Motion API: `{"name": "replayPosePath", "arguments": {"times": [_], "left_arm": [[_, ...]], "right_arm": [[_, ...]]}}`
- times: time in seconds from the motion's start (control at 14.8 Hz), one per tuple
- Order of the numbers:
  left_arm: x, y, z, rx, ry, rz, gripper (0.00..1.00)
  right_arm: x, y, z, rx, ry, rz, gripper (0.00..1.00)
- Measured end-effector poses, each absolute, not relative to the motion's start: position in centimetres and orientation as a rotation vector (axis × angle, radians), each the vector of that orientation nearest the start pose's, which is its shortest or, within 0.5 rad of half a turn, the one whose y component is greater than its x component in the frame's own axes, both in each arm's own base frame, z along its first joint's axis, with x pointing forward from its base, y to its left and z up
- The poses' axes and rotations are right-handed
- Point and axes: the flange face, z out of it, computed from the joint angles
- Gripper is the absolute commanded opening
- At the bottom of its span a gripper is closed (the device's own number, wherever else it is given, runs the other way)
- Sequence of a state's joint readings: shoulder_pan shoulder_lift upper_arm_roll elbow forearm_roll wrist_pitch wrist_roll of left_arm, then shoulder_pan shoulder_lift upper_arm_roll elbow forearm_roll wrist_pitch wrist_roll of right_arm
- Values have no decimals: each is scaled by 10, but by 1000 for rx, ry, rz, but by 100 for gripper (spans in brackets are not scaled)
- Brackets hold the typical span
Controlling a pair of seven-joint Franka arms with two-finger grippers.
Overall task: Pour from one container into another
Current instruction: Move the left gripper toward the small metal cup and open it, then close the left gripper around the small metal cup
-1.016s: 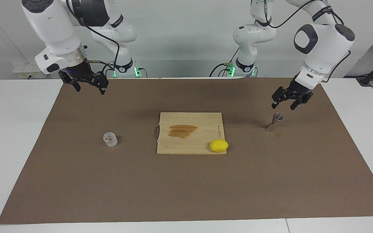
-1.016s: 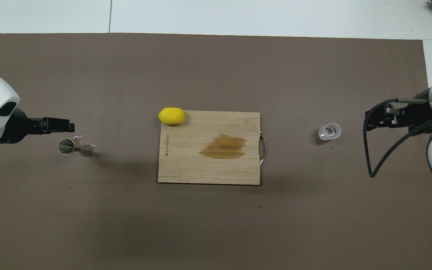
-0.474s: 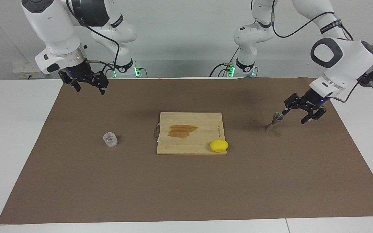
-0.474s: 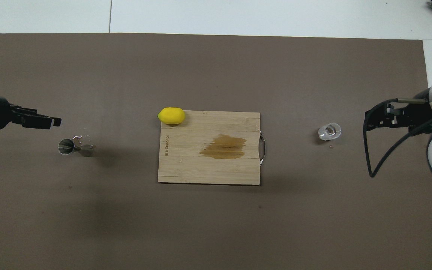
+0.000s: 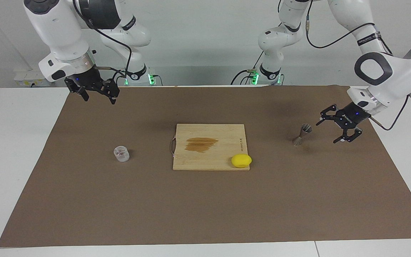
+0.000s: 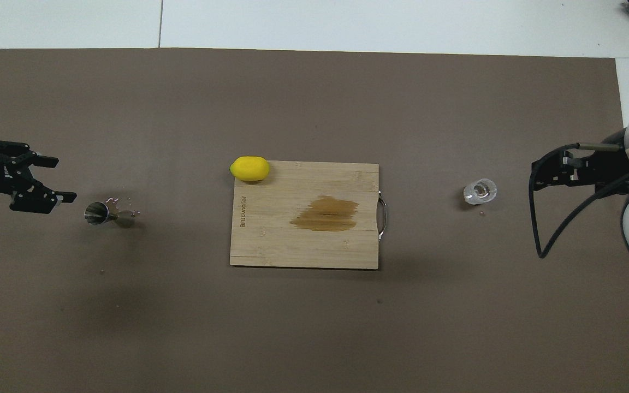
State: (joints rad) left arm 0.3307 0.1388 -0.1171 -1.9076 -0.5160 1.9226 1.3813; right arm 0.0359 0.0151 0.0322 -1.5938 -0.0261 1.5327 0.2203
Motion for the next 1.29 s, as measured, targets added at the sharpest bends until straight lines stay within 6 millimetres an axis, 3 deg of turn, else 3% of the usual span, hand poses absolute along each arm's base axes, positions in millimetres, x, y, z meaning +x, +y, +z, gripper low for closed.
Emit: {"name": "replayPosePath", "arguments": {"times": [0.34, 0.54, 0.75, 1.08, 1.29], "left_arm": [[578, 91, 392, -3189, 1805, -453, 100], [583, 109, 378, -3041, 2054, -607, 100], [578, 113, 374, -2939, 2242, -727, 100], [556, 139, 372, -2856, 2443, -974, 100], [543, 156, 361, -2773, 2472, -1272, 100]], "right_arm": [[553, 35, 602, -3167, 241, 114, 100], [553, 35, 602, -3167, 241, 114, 100], [553, 35, 602, -3167, 241, 114, 100], [553, 35, 602, -3167, 241, 114, 100], [553, 35, 602, -3167, 241, 114, 100]]}}
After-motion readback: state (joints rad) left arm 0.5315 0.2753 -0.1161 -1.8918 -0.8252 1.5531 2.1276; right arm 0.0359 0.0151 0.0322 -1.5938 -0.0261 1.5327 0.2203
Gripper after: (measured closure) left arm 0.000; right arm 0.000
